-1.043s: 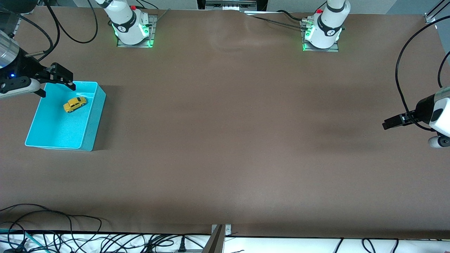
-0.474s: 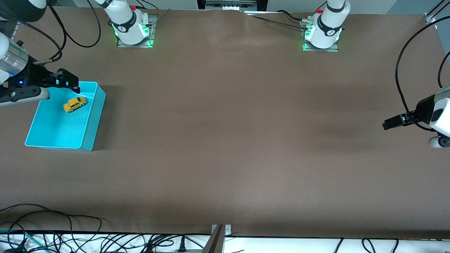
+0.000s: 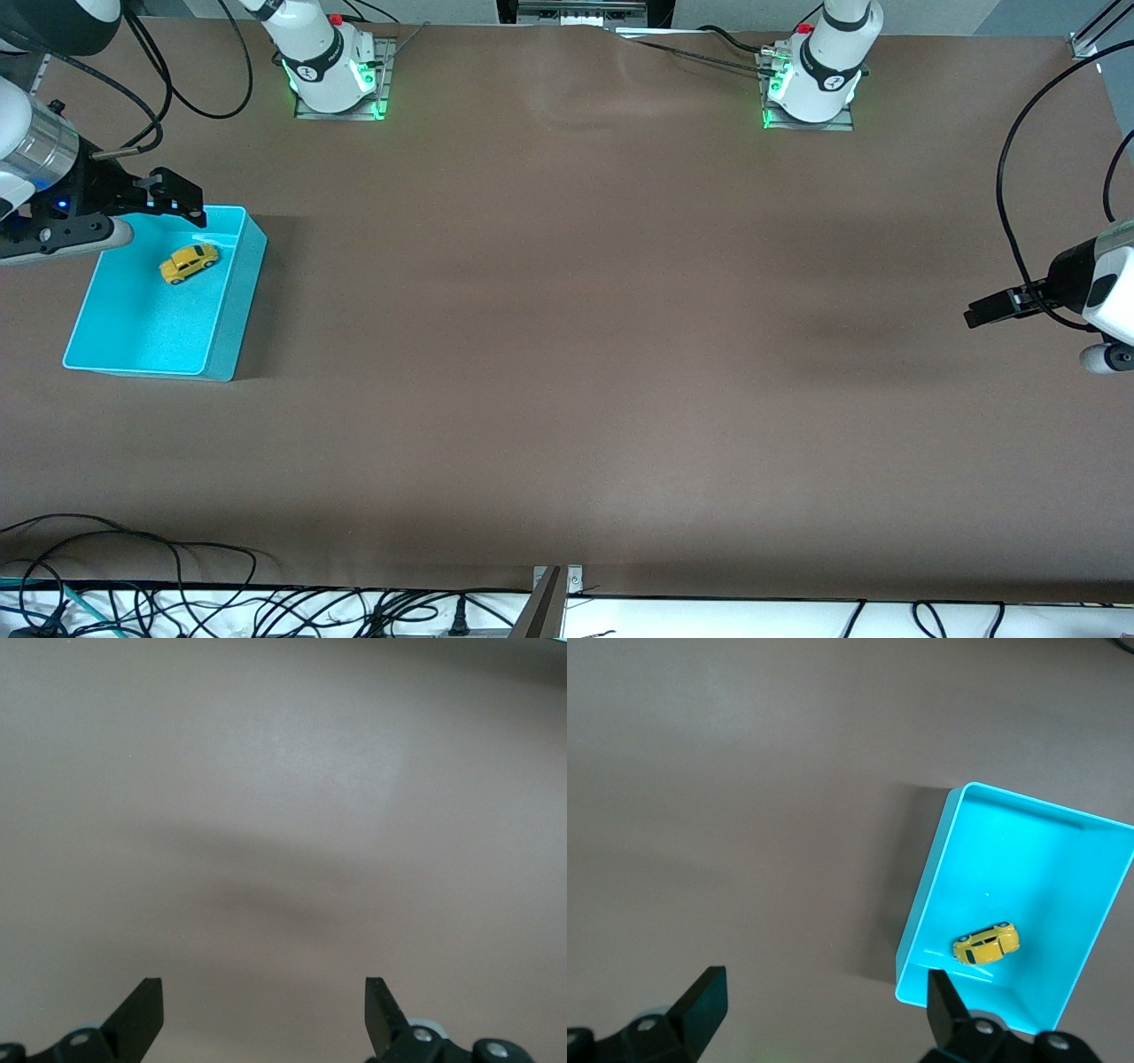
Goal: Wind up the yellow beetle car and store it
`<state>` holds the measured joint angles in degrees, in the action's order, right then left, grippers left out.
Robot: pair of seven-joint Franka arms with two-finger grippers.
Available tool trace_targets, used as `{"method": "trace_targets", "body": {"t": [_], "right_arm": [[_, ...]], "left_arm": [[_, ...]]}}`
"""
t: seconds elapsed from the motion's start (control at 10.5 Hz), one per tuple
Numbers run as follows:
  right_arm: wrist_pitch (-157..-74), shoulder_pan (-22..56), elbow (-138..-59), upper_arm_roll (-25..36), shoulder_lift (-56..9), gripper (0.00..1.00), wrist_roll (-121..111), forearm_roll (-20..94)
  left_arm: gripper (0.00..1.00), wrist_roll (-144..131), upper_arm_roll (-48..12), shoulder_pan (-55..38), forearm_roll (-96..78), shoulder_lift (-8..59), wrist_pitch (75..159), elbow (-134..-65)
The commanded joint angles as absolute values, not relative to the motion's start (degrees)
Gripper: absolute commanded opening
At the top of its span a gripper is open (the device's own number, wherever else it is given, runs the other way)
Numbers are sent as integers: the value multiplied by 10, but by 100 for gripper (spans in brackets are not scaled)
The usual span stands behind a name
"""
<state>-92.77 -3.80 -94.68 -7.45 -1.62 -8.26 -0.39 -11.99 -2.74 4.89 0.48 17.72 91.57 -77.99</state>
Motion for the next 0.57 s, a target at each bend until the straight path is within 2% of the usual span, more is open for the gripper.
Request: {"method": "trace_targets", "body": {"t": [0.0,0.47], "right_arm": [[-924,-38,-955,-69,-4,100,-76,-11],[-923,-38,-947,-71,-10,100,-69,-9]], "left_arm": [[100,-107,-28,53,-12,171,922,-786],[100,-107,-28,52,-12,171,922,-785]]}}
